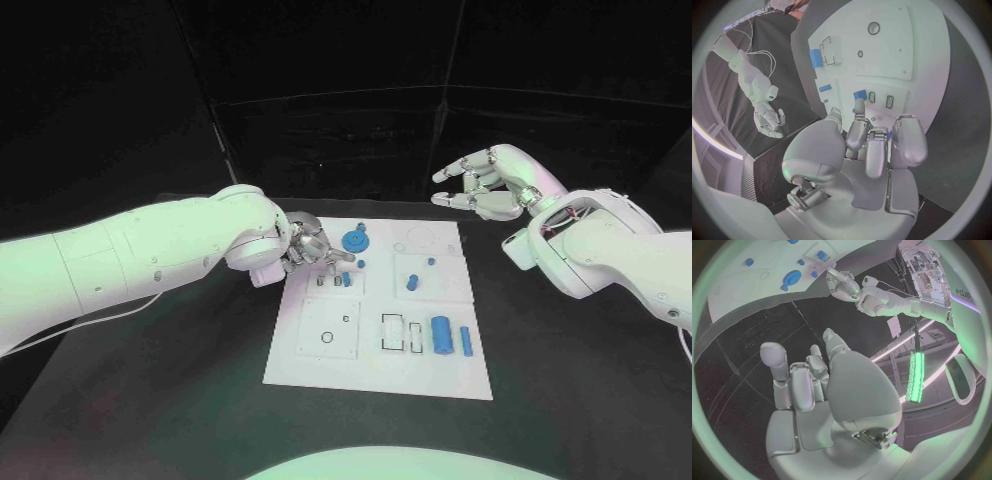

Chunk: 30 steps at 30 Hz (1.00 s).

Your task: Assemble the parts on the task board

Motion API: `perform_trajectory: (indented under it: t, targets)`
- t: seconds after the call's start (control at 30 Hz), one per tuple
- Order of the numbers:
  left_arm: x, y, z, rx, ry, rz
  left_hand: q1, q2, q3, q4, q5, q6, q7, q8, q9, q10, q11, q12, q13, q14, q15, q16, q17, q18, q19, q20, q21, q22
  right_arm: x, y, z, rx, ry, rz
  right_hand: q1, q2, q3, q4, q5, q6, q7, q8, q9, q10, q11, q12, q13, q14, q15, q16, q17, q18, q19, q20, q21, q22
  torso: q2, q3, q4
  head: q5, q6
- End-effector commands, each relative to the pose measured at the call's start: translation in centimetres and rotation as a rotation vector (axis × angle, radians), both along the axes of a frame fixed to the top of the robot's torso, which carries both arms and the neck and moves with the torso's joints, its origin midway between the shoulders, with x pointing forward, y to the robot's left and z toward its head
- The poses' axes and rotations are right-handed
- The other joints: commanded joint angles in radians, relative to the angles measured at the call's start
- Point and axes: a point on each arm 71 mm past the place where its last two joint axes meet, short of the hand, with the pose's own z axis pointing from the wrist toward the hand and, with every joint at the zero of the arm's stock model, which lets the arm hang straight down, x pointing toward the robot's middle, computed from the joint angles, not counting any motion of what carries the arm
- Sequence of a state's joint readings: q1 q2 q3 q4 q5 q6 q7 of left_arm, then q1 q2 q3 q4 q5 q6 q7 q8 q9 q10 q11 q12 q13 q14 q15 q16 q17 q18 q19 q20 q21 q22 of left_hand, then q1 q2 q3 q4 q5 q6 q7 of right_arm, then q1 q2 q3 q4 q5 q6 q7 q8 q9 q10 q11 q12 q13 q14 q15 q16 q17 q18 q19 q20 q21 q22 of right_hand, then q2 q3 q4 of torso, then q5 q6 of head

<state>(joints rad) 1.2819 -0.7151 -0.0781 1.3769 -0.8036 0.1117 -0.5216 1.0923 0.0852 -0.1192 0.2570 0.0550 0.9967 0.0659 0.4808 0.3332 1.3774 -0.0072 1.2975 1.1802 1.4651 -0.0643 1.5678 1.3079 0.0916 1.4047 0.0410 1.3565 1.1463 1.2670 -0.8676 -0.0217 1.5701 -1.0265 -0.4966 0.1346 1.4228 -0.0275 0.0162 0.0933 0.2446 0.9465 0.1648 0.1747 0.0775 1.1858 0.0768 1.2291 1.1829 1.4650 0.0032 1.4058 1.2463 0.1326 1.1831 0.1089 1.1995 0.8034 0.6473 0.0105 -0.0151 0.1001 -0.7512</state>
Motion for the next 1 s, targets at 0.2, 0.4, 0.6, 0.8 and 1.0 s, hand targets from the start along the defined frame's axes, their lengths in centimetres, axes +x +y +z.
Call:
perform_trajectory:
  t: [0.2,0.4,0.6,0.8,1.0]
  targets:
    - [0.3,-1.0,-0.4,0.178,0.041,-0.073,-0.013,-0.002,-0.032,0.016,-0.008,-0.025,0.001,0.011,0.012,-0.021,0.000,-0.015,-0.020,0.106,-0.006,0.003,0.263,-0.007,-0.014,-0.002,-0.003,-0.016,-0.2,0.8,0.0,-0.018,0.022,0.013,0.009,0.005,-0.006,0.005,0.012,-0.011,0.000,0.009,-0.001,0.002,0.004,0.008,0.001,0.006,0.001,-0.007,-0.003,0.010,-0.010,0.001,-0.008,-0.006,0.001,-0.0008,0.0012,-0.001,-0.003]
    - [0.7,-1.7,-0.3,0.197,0.038,-0.088,-0.002,0.004,-0.040,0.018,-0.008,-0.037,0.004,0.015,0.018,-0.050,0.003,-0.051,-0.065,0.106,-0.004,0.003,0.263,-0.005,-0.021,-0.001,-0.011,-0.028,-0.2,1.0,-0.1,-0.022,0.032,0.015,0.016,0.006,-0.007,0.012,0.050,-0.022,0.002,0.019,-0.002,-0.009,0.005,0.009,-0.007,0.003,0.003,-0.012,-0.010,0.012,-0.015,0.003,-0.019,-0.019,0.002,0.0005,0.0003,-0.003,-0.005]
    - [1.0,-2.2,-0.3,0.201,0.035,-0.093,0.009,0.007,-0.045,0.016,-0.007,-0.047,0.006,0.019,0.023,-0.066,0.005,-0.071,-0.089,0.106,-0.003,0.003,0.263,-0.003,-0.026,0.000,-0.016,-0.037,-0.2,1.3,-0.2,-0.026,0.043,0.020,0.018,0.006,-0.008,0.017,0.067,-0.027,0.003,0.024,-0.003,-0.012,0.006,0.011,-0.010,0.002,0.003,-0.013,-0.013,0.012,-0.015,0.003,-0.022,-0.022,0.002,-0.0008,0.0022,-0.007,-0.006]
    - [1.1,-2.6,-0.3,0.207,0.042,-0.106,0.018,0.014,-0.048,0.014,-0.007,-0.054,0.008,0.022,0.027,-0.075,0.007,-0.083,-0.102,0.106,-0.001,0.003,0.263,-0.001,-0.034,0.002,-0.024,-0.051,-0.2,1.8,-0.3,-0.031,0.055,0.031,0.017,0.006,-0.008,0.019,0.070,-0.029,0.003,0.025,-0.003,-0.013,0.006,0.011,-0.011,0.001,0.003,-0.014,-0.014,0.013,-0.016,0.004,-0.024,-0.025,0.003,-0.0008,0.0029,-0.007,-0.008]
    - [1.4,-3.2,-0.3,0.204,0.036,-0.105,0.033,0.020,-0.048,0.008,-0.006,-0.062,0.010,0.027,0.032,-0.079,0.009,-0.090,-0.108,0.106,0.001,0.003,0.263,0.001,-0.039,0.004,-0.029,-0.059,-0.2,2.0,-0.3,-0.034,0.064,0.036,0.017,0.007,-0.009,0.022,0.073,-0.030,0.003,0.027,-0.003,-0.013,0.006,0.012,-0.012,0.001,0.004,-0.015,-0.016,0.013,-0.017,0.004,-0.025,-0.027,0.004,-0.0013,0.0014,-0.007,-0.011]
